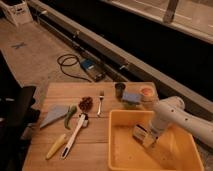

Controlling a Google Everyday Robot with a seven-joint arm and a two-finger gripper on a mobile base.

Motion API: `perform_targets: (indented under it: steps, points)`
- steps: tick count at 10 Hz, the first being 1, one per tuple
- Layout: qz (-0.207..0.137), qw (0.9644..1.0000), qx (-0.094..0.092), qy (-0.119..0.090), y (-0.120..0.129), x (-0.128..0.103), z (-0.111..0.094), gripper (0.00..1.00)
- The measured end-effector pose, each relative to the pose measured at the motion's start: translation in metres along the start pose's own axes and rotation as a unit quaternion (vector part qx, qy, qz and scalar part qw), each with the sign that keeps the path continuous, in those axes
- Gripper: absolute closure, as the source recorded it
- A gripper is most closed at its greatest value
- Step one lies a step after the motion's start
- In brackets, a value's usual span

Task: Wipe tray with eraser

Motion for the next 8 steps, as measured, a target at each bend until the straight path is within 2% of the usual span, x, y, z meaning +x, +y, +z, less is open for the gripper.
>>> perform_targets:
  steps: [2,4,6,8]
  points:
    - [-0.015,0.9999,-0.006,0.005,0.018,-0.001,0.005,1.0]
    - [-0.019,0.9996,-0.009,0.019,0.035,0.014,0.007,1.0]
    - [-0.002,0.9996,-0.008,0.028,0.03,0.035,0.004,1.0]
    - [0.025,0.9991,-0.003,0.033,0.01,0.055,0.0,1.0]
